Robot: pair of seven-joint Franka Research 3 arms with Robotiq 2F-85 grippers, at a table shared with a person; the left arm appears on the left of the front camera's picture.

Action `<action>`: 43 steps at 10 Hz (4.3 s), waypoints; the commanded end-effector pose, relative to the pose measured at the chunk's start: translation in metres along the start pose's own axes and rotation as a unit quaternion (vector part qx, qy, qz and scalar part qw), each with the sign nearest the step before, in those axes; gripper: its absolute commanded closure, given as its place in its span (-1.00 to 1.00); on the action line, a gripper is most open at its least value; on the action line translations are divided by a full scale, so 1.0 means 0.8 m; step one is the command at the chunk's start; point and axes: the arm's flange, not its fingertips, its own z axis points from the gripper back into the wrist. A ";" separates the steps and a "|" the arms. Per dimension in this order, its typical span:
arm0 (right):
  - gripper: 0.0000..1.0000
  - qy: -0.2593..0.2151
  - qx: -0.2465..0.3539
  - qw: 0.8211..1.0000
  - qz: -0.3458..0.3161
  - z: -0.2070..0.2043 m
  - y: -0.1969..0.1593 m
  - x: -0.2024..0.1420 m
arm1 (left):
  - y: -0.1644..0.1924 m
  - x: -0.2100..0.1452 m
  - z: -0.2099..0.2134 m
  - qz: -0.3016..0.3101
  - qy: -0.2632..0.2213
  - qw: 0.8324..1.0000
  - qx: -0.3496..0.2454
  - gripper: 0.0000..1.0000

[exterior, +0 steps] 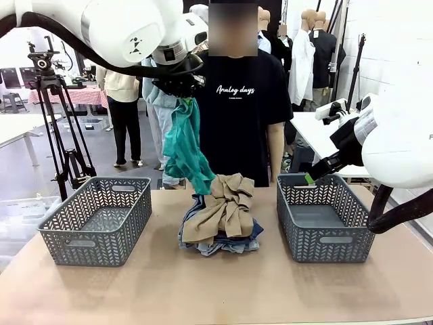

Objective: Sort the tops and bottoms.
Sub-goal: Lift clothes from the center of the table with your left hand, then sort the clothes according to human instructions.

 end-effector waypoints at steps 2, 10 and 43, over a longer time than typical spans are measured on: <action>-1.00 -0.001 0.005 1.000 -0.001 -0.003 0.000 0.000 | 0.007 0.001 -0.004 0.003 0.004 1.000 0.005 1.00; -1.00 -0.001 0.005 1.000 -0.001 -0.003 0.000 0.000 | 0.007 0.001 -0.004 0.003 0.004 1.000 0.005 1.00; -1.00 -0.001 0.005 1.000 -0.001 -0.003 0.000 0.000 | 0.175 0.027 -0.039 0.000 0.009 0.987 0.162 1.00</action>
